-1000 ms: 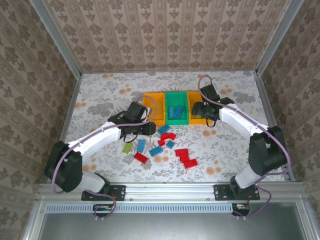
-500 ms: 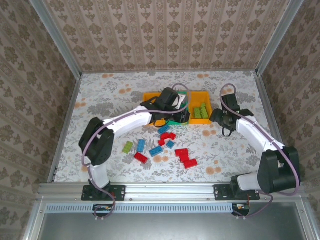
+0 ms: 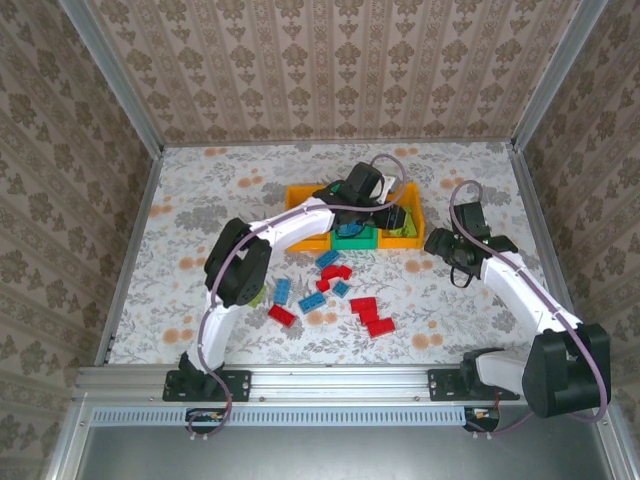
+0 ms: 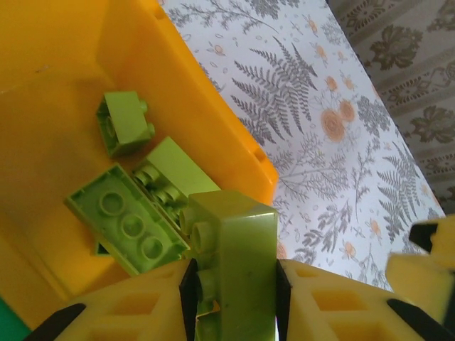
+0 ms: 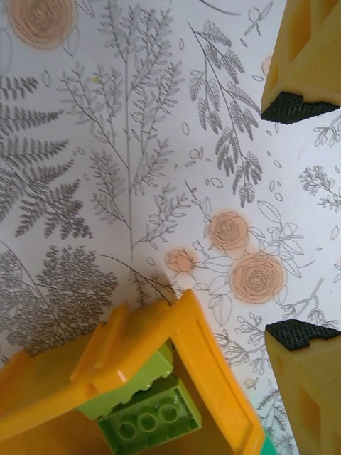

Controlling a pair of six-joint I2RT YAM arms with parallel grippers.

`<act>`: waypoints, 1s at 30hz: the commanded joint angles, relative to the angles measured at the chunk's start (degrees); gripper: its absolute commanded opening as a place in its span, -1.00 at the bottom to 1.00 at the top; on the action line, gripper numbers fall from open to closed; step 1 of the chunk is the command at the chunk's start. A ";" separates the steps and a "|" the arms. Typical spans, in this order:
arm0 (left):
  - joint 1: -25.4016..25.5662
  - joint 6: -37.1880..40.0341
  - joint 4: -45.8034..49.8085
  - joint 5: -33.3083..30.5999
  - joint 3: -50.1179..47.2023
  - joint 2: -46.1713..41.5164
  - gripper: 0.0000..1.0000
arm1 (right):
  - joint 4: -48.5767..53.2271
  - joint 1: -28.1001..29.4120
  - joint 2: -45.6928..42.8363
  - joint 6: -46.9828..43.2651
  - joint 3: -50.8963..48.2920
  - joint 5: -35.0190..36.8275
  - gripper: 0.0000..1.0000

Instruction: Sort the legos into containers by color

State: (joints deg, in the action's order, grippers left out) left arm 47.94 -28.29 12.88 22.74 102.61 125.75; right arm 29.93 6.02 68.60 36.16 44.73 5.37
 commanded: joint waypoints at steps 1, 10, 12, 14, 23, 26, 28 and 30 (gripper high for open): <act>-1.09 -1.48 0.18 0.10 3.68 1.51 -0.22 | -1.26 -0.22 -1.10 -0.60 -1.87 -4.29 0.52; -1.64 -0.89 1.36 -5.83 2.29 -3.02 0.31 | -3.45 5.77 -1.63 -2.25 -3.82 -6.76 0.49; -1.95 -0.31 1.19 -7.68 -0.37 -6.18 0.48 | -3.37 8.27 -1.32 -2.57 -3.66 -5.46 0.49; -2.40 1.15 1.28 -9.23 -3.72 -9.56 0.95 | -3.32 10.16 -0.80 -2.39 -3.60 -4.11 0.49; -8.18 6.52 10.07 -23.96 -29.93 -34.00 1.00 | -6.54 10.87 1.43 -1.48 -3.46 -3.10 0.51; -10.49 6.34 12.70 -26.37 -39.27 -41.95 1.00 | -6.79 10.88 3.62 -2.61 -1.91 -3.35 0.53; -11.92 5.74 15.72 -27.97 -44.47 -46.30 1.00 | -7.03 10.91 5.55 -3.07 -0.77 -4.00 0.53; -13.09 4.06 19.09 -29.13 -48.57 -49.26 1.00 | -7.64 10.94 7.10 -3.29 -0.03 -5.32 0.53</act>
State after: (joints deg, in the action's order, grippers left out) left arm 35.59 -23.55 24.53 -2.31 58.54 78.91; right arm 23.66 16.78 74.00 34.22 42.19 0.97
